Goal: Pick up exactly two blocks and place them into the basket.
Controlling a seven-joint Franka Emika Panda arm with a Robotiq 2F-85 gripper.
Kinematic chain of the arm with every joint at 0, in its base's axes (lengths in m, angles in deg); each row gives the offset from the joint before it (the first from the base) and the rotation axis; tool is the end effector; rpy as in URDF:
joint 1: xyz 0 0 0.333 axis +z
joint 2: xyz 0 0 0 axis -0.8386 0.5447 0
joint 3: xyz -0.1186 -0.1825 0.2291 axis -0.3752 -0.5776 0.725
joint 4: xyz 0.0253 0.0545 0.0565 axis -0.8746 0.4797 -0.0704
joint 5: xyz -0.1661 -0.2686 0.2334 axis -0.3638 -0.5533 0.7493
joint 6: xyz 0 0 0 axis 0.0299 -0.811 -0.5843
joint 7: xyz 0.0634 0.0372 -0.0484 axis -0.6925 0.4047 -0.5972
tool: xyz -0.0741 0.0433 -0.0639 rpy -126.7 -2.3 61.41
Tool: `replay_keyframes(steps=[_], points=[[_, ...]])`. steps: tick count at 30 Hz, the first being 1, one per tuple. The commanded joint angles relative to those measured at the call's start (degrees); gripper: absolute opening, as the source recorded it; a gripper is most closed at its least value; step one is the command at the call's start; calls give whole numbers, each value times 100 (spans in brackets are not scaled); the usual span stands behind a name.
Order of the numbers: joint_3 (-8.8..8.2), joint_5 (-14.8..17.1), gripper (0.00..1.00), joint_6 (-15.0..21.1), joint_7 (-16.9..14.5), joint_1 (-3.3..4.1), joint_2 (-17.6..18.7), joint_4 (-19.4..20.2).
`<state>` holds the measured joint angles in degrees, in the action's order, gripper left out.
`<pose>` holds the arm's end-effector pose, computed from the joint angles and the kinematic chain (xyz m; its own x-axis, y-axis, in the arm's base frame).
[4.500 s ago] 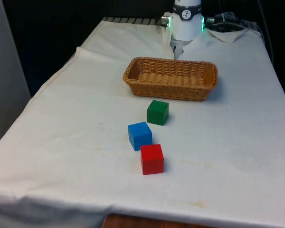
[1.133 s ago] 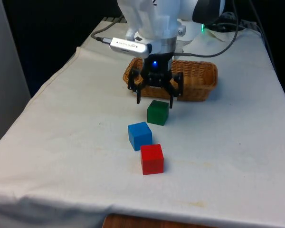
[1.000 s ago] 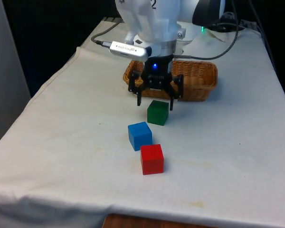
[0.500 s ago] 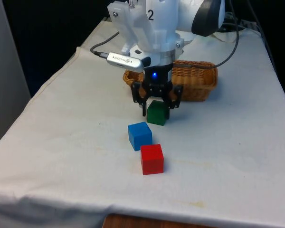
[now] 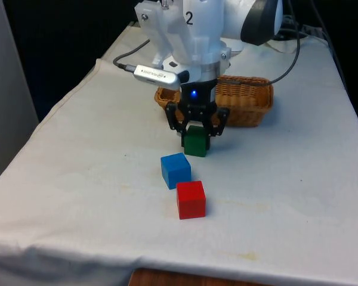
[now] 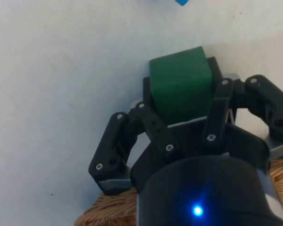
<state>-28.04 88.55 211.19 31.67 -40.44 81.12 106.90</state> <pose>0.6299 -0.0560 0.1782 0.9966 -0.0590 0.0569 -0.0609 -0.9976 0.0325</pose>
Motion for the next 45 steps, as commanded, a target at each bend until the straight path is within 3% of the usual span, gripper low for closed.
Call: replay_keyframes(steps=[1,6,7,8,14,15,16,17,22,24,25,26,32,33,34,42,43,45], points=[[-40,-23,3,-34,11,29,-126,69],[-132,-138,3,-97,52,109,-430,304],[-69,-74,3,-86,0,46,-367,246],[-143,-155,3,-103,57,115,-493,350],[-178,-315,3,-178,143,138,-917,613],[-178,-332,3,-195,155,138,-963,636],[-115,-269,3,-195,92,80,-985,630],[-189,-361,3,-246,178,143,-1066,682],[-218,-430,3,-361,218,155,-1329,785],[-229,-464,3,-407,241,155,-1438,825],[-155,-355,3,-367,138,92,-1352,768],[-235,-516,3,-464,269,155,-1558,871],[-246,-699,3,-561,315,149,-1988,1146],[-183,-584,3,-561,229,97,-1919,1077],[-246,-728,3,-561,327,149,-2051,1203],[-252,-991,3,-550,367,132,-2676,1765],[-206,-871,3,-561,275,97,-2630,1719],[-252,-1049,3,-544,378,126,-2819,1896]])
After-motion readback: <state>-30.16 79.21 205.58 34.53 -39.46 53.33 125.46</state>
